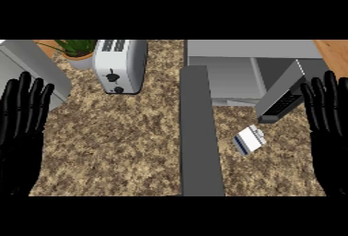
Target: Pick up the milk, place it into the microwave and close the microwave
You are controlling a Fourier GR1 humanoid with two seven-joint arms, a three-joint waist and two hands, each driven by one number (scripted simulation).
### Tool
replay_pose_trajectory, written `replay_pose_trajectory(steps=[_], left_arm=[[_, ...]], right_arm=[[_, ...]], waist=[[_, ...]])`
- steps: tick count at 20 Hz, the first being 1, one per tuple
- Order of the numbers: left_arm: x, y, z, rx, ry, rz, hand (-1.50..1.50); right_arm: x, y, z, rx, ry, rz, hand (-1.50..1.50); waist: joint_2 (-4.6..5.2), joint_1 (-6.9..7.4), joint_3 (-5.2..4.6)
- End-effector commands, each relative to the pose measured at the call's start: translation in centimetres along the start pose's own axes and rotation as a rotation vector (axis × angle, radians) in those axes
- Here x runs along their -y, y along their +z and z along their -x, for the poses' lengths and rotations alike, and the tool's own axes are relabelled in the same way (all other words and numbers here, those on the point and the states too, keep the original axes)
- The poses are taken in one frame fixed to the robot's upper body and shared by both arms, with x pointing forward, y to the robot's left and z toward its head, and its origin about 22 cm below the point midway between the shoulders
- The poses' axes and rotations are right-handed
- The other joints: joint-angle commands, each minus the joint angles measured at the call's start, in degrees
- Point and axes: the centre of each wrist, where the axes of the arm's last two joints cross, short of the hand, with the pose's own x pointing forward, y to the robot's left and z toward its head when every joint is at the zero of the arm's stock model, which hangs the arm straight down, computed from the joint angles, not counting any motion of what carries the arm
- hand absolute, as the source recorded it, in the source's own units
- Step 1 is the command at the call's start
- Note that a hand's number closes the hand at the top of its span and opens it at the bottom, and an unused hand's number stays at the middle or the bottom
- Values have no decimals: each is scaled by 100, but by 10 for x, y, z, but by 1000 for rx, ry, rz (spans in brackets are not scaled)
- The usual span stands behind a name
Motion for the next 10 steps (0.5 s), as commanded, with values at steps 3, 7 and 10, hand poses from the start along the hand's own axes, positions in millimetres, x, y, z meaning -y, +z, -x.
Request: replay_pose_trajectory(steps=[3, 7, 10], left_arm=[[-2, 2, -1, 23, 0, 34, -150], [17, -1, 39, -135, 188, 52, -150], [31, 6, 40, -157, 199, 65, -150]], right_arm=[[-2, 0, -7, 29, 79, -18, -150], [3, 30, 18, -110, 54, -28, -150], [-7, 54, 25, -102, 44, -14, -150]], waist=[[191, -45, 84], [217, -155, 84], [192, -95, 86]])
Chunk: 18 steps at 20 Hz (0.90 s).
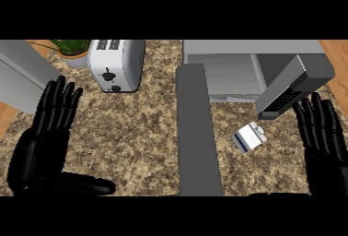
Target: Pick up the milk, place it into the microwave and close the microwave
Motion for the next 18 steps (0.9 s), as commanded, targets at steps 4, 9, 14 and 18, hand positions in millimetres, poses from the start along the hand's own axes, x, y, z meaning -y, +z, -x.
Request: replay_pose_trajectory(steps=[4, 9, 14, 18], left_arm=[[48, 10, 33, -63, 74, 8, -150], [55, 36, 46, -54, 65, -2, -150], [93, 37, 20, -57, 84, 9, -150], [87, 63, 29, -83, 99, -10, -150]], right_arm=[[2, 48, 8, -64, -1, -7, -150], [22, 79, 23, -117, 4, 11, -150], [27, 84, 53, -118, 5, 51, -150], [38, 96, 72, -134, 45, 20, -150]], waist=[[9, -17, 7], [7, 3, 7], [8, 21, 9], [8, 40, 8]])
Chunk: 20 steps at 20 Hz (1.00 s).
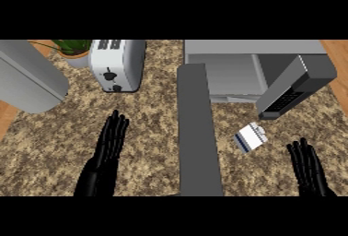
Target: Pick up the milk, place it into the microwave and close the microwave
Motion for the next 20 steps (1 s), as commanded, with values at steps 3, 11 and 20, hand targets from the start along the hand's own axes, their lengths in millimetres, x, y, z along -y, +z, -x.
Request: replay_pose_trajectory(steps=[3, 11, 20], left_arm=[[16, 13, 26, 8, -18, -15, -150], [-1, 19, 5, -34, 24, 11, -150], [-9, 28, 21, -38, 42, 22, -150]], right_arm=[[1, 21, 39, 4, 34, 22, -150], [-6, -6, 74, -24, 30, 79, -150], [9, -21, 119, -30, 109, 101, -150]], waist=[[4, -4, -1], [5, 23, 0], [6, 22, -1]])
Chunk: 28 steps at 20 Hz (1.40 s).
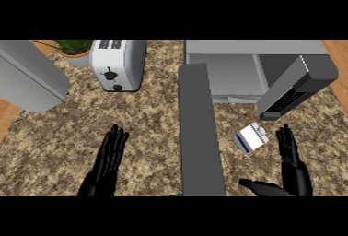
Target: Pick up the milk, place it into the microwave and close the microwave
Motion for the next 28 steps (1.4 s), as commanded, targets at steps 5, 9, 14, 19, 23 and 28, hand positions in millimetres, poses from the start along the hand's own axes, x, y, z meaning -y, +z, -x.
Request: replay_pose_trajectory(steps=[5, 9, 14, 19, 23, 28], left_arm=[[-17, 15, -5, -7, 15, -14, -150], [-35, 12, -11, -19, 25, -13, -150], [-62, 39, 2, -28, 18, -23, -150], [-64, 23, -7, -21, 1, -12, -150], [-62, 27, -22, -11, 10, -21, -150], [-87, 31, -14, 5, 10, -35, -150]], right_arm=[[-5, -35, 46, -12, 69, 56, -150], [-13, -42, 63, -24, 89, 79, -150], [5, -46, 70, -17, 115, 86, 150], [1, -63, 76, 37, 123, 143, 150], [22, -49, 83, -1, 223, 127, 150], [11, -44, 88, -55, 251, 133, 150]], waist=[[7, 45, 3], [12, 50, 5], [6, 37, 1], [17, 60, 6], [19, 75, 8], [18, 67, 5]])
